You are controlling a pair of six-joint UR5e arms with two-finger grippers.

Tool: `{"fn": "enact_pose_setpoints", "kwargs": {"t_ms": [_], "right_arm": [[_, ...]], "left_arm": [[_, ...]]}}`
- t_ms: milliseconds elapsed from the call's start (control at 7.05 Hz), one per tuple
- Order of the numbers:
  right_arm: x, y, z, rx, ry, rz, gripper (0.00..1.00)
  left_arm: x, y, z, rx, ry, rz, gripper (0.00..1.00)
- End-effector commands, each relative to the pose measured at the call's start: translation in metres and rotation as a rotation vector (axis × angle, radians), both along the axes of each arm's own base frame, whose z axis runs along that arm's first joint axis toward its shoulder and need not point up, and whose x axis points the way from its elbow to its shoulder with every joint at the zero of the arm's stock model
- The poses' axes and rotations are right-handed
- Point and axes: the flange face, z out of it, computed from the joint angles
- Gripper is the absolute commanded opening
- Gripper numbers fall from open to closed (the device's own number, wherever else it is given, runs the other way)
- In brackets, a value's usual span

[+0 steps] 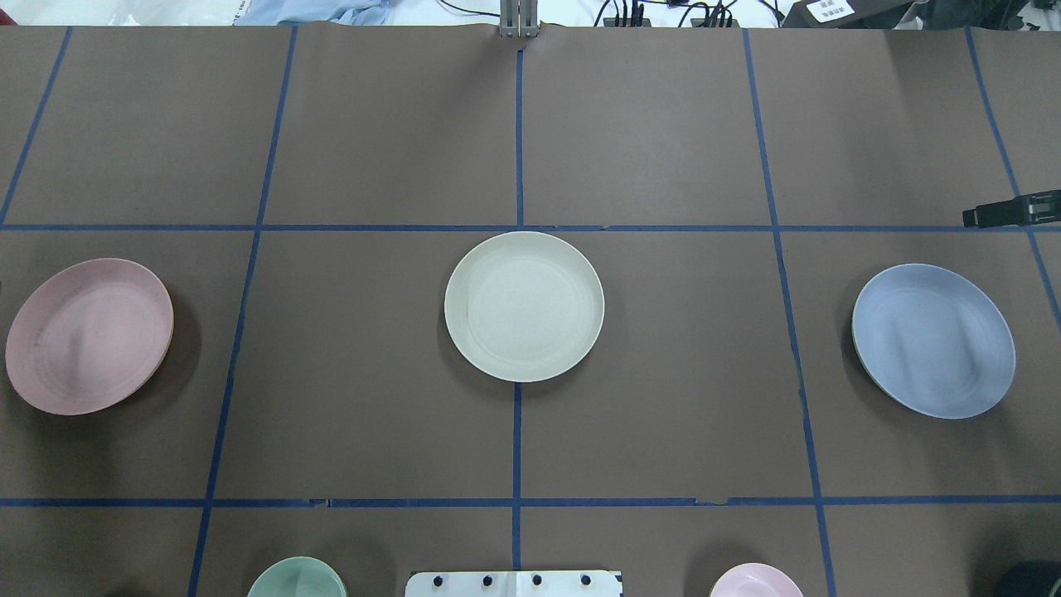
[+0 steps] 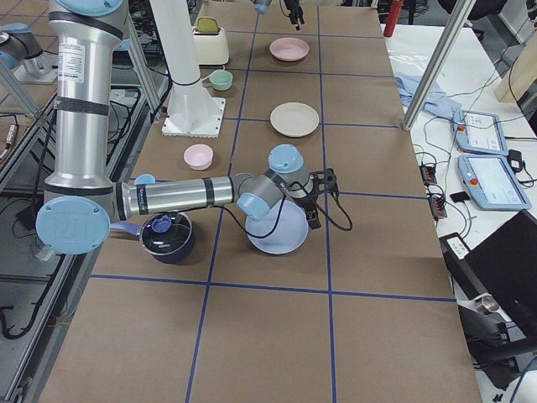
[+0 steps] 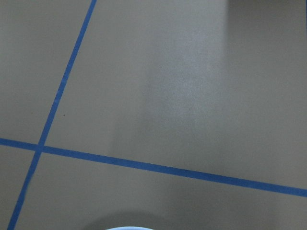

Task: Stack three plates with pink and blue
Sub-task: 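Grip the pink plate's rim with the left gripper and lift it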

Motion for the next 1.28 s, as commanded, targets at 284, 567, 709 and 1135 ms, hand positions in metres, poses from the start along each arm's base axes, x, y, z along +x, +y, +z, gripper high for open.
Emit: {"fn": "enact_pose_setpoints", "kwargs": {"t_ms": [284, 567, 709, 1135], "right_arm": [[0.0, 0.0, 0.0, 0.003, -0.001, -0.001, 1.0], [0.0, 0.0, 0.0, 0.001, -0.001, 0.0, 1.0], [0.0, -0.001, -0.001, 0.003, -0.002, 0.001, 1.0], [0.0, 0.0, 0.0, 0.003, -0.001, 0.0, 1.0]], "left_arm": [[0.044, 0.023, 0.007, -0.029, 0.015, 0.048, 0.34], [0.039, 0.033, 0.005, 0.005, 0.047, 0.06, 0.0], [0.039, 0.034, 0.001, 0.012, 0.059, 0.071, 0.0], [0.022, 0.021, -0.047, 0.015, 0.153, 0.152, 0.0]]}}
